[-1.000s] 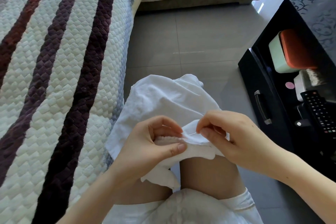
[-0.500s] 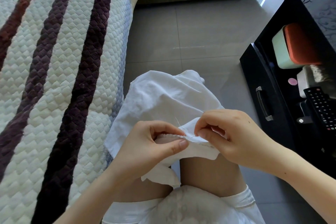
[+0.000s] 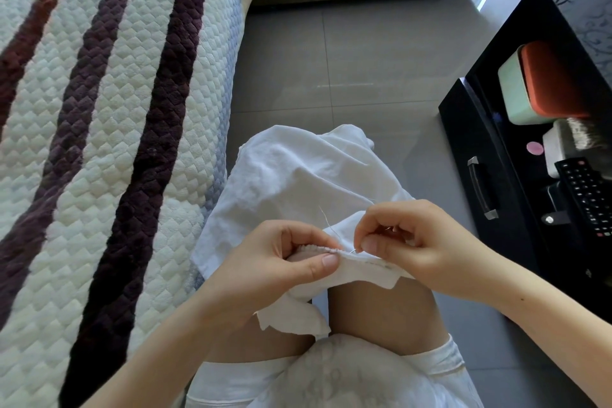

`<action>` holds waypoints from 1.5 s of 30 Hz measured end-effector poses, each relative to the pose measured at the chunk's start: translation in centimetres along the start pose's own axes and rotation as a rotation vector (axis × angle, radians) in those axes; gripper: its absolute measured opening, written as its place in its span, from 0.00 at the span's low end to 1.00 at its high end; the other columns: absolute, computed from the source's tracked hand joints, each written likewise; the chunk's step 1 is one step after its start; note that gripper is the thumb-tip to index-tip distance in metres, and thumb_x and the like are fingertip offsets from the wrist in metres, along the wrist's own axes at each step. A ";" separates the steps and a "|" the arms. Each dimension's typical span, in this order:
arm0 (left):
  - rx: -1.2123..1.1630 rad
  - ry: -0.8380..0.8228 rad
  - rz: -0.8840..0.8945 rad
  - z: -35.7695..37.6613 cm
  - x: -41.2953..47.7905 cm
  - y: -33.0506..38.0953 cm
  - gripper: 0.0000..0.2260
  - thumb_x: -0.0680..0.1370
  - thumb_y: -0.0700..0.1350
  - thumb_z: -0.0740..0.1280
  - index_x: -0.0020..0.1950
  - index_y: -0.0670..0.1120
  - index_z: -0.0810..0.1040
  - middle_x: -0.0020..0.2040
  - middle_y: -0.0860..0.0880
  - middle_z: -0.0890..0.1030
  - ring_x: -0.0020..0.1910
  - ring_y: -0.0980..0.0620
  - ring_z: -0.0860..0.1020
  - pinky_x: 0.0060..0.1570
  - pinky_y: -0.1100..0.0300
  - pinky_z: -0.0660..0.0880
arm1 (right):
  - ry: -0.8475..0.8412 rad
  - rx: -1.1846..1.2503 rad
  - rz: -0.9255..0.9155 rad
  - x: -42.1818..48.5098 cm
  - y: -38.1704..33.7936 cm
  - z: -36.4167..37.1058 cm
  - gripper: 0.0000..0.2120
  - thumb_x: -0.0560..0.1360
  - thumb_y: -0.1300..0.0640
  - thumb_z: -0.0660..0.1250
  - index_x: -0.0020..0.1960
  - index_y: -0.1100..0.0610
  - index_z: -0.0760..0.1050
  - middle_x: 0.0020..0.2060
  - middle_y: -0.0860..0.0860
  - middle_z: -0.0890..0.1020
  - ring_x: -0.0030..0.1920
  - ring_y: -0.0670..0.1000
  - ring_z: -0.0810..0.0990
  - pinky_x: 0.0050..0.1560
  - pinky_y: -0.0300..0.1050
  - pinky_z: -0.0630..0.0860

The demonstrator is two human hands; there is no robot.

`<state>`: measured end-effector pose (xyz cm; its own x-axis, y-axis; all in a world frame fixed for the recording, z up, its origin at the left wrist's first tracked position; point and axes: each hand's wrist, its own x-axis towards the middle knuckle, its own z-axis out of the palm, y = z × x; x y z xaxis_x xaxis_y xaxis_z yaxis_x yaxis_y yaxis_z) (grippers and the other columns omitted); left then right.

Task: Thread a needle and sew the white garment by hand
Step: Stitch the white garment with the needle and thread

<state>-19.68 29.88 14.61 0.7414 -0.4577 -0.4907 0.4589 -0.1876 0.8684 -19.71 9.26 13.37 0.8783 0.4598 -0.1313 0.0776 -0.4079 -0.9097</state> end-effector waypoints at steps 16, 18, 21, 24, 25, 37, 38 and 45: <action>-0.003 -0.024 0.037 0.0 -0.4 0.0 0.04 0.68 0.47 0.71 0.40 0.53 0.85 0.37 0.53 0.83 0.38 0.60 0.79 0.40 0.69 0.74 | -0.014 0.016 -0.002 -0.1 0.1 -0.4 0.06 0.73 0.57 0.65 0.47 0.50 0.79 0.36 0.41 0.82 0.38 0.44 0.77 0.42 0.37 0.73; -0.003 -0.009 0.041 0.0 -0.4 -0.1 0.04 0.68 0.48 0.71 0.40 0.53 0.85 0.37 0.52 0.83 0.38 0.59 0.78 0.40 0.68 0.73 | 0.019 -0.105 -0.015 -0.1 0.3 -0.8 0.06 0.72 0.56 0.65 0.44 0.48 0.80 0.37 0.40 0.82 0.39 0.46 0.78 0.42 0.35 0.72; -0.016 0.009 0.060 0.2 -0.4 0.0 0.04 0.69 0.48 0.70 0.39 0.52 0.84 0.34 0.54 0.80 0.36 0.60 0.76 0.38 0.70 0.72 | 0.062 -0.180 -0.079 -0.1 0.2 -0.8 0.05 0.72 0.55 0.67 0.42 0.50 0.81 0.37 0.40 0.81 0.37 0.46 0.77 0.40 0.33 0.72; -0.023 0.041 0.089 0.5 -0.4 0.0 0.04 0.69 0.47 0.70 0.36 0.53 0.85 0.32 0.57 0.81 0.35 0.62 0.77 0.38 0.72 0.72 | 0.091 -0.124 -0.126 -0.1 -0.3 -0.3 0.07 0.72 0.51 0.66 0.44 0.50 0.82 0.39 0.40 0.82 0.39 0.41 0.80 0.42 0.29 0.72; -0.030 0.060 0.099 0.6 -0.4 0.0 0.03 0.69 0.46 0.72 0.37 0.53 0.85 0.33 0.56 0.82 0.35 0.62 0.78 0.38 0.71 0.72 | 0.095 -0.103 -0.129 -0.1 -0.5 0.0 0.05 0.72 0.52 0.66 0.44 0.48 0.81 0.40 0.40 0.83 0.40 0.39 0.80 0.42 0.28 0.72; -0.175 0.206 0.105 1.5 0.3 -0.5 0.10 0.63 0.48 0.73 0.40 0.44 0.85 0.38 0.47 0.84 0.38 0.56 0.80 0.40 0.66 0.76 | 0.139 0.086 -0.162 -1.4 -1.3 1.3 0.10 0.75 0.62 0.65 0.55 0.53 0.78 0.47 0.44 0.84 0.50 0.43 0.82 0.50 0.34 0.76; -0.198 0.205 0.103 1.5 0.5 -0.5 0.10 0.62 0.48 0.73 0.39 0.45 0.85 0.38 0.46 0.84 0.38 0.55 0.81 0.40 0.65 0.77 | 0.153 -0.004 -0.207 -1.4 -1.1 1.7 0.10 0.75 0.60 0.67 0.56 0.52 0.78 0.47 0.43 0.84 0.50 0.42 0.82 0.50 0.33 0.75; -0.323 0.201 0.091 1.8 0.6 -0.4 0.05 0.61 0.44 0.72 0.34 0.47 0.85 0.35 0.48 0.84 0.37 0.56 0.82 0.39 0.68 0.77 | 0.491 -0.237 -0.488 -1.0 -0.4 3.9 0.06 0.76 0.56 0.67 0.52 0.52 0.78 0.43 0.48 0.85 0.41 0.46 0.84 0.37 0.46 0.79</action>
<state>-20.32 28.15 14.08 0.8526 -0.2748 -0.4444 0.4936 0.1443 0.8577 -22.44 12.10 12.32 0.8238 0.2488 0.5093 0.5650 -0.4321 -0.7029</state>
